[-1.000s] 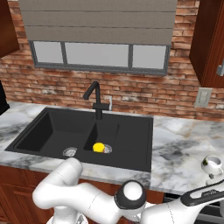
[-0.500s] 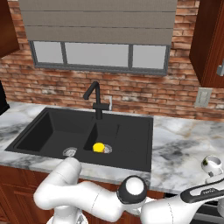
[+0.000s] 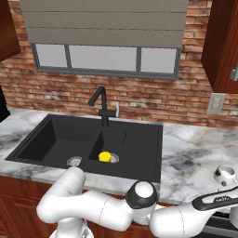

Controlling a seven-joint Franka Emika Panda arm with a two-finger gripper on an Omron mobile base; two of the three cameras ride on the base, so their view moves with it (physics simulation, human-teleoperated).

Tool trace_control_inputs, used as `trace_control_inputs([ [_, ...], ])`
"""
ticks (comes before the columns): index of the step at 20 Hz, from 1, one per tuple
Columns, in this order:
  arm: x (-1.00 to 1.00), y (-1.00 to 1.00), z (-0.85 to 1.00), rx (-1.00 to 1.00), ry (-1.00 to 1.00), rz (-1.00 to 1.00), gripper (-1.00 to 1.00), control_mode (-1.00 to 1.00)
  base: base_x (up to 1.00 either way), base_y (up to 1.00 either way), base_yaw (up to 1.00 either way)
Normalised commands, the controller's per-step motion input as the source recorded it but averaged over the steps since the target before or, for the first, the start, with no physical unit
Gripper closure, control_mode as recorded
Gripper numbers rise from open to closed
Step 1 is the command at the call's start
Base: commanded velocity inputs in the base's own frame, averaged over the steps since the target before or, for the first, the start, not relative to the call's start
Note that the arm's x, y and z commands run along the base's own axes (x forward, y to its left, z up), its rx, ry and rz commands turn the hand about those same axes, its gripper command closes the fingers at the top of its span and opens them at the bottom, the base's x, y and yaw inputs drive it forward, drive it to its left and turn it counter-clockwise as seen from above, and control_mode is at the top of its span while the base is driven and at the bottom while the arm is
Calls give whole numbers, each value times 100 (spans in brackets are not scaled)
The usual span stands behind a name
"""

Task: Move any existing items from the left basin to the right basin for drying. Then move the mug from the counter to the left basin of the sink for washing.

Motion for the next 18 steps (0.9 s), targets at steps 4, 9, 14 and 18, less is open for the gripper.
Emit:
trace_control_inputs([
  [4,0,-8,-8,0,0,3,-100,-100,0,0,0],
  [9,0,-10,-12,0,0,3,-100,-100,0,0,0],
  [14,0,-6,-9,0,0,2,100,-100,0,0,0],
  [18,0,0,-2,0,0,2,100,-100,0,0,0],
])
